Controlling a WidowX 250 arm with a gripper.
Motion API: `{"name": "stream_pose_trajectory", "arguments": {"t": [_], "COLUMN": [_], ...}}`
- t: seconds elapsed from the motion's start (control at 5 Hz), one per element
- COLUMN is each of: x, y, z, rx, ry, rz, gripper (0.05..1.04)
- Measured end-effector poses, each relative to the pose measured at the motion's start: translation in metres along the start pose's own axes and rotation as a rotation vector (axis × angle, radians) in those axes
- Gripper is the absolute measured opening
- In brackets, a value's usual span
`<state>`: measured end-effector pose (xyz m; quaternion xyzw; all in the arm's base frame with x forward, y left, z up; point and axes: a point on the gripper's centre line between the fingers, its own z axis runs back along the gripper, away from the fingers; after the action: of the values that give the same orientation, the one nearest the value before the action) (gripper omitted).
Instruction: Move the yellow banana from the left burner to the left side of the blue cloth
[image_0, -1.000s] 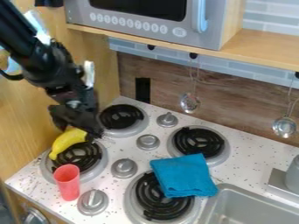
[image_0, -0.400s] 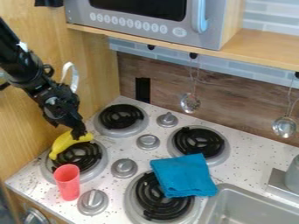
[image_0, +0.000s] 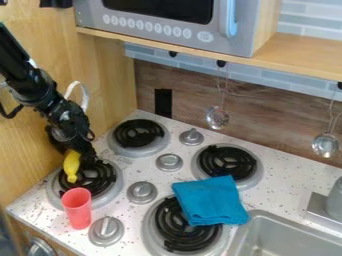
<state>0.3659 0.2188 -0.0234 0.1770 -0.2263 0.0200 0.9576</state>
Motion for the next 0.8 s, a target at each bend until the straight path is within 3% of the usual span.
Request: {"name": "stream_pose_trajectory", "arguments": {"t": [0.2,0.4,0.6,0.8], "x": [0.003,0.0,-0.001,-0.011], "y": [-0.001,0.001,-0.002,0.0], "z": [-0.004,-0.006,-0.005,0.005], "rx": [-0.027,-0.052,-0.065,-0.028], "ry": [0.009,0.011,0.0,0.003], "rz": [-0.001,0.035,0.046,0.082], "gripper": [0.949,0.694,0.622,0.621]}}
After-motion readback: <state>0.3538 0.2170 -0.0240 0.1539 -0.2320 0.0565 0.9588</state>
